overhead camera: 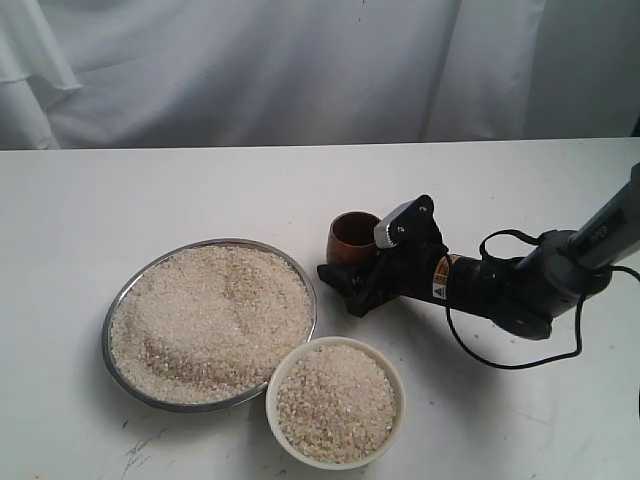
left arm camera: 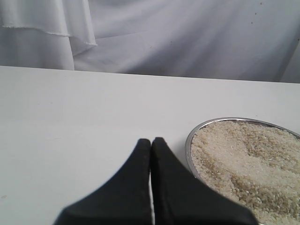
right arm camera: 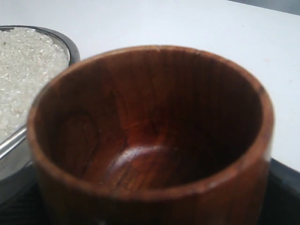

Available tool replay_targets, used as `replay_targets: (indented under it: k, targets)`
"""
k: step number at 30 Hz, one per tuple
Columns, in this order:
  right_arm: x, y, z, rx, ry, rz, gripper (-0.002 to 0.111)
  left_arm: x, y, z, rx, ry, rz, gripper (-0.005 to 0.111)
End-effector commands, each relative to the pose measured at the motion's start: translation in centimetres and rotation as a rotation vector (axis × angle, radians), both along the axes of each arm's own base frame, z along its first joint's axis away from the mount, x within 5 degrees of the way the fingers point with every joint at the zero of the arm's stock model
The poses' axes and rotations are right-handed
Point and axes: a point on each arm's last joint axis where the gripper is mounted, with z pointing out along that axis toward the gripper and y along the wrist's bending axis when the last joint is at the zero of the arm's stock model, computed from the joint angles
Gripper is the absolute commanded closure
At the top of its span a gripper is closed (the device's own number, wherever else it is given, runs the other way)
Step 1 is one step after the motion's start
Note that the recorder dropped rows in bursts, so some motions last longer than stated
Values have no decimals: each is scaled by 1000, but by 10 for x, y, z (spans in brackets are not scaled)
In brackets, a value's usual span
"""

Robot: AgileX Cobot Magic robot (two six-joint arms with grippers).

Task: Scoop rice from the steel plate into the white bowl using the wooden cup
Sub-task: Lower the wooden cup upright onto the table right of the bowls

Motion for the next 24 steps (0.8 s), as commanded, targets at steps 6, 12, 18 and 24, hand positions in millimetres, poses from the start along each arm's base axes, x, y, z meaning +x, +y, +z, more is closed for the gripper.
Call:
replay_targets:
  k: [6,12,18,24]
  targets:
    - [5,-5,-2,-1,15,-56,108,0,0,-1,-4,-7,-1,107]
    - [1,-3,-1,26,47,-25,108,0,0,-1,-4,-7,-1,107]
    - [0,-1,3,82,54,-10,94,0,0,-1,-4,-7,-1,107]
    - [-2,-1,1,56,59,14,35,0,0,-1,-4,-7,-1,107]
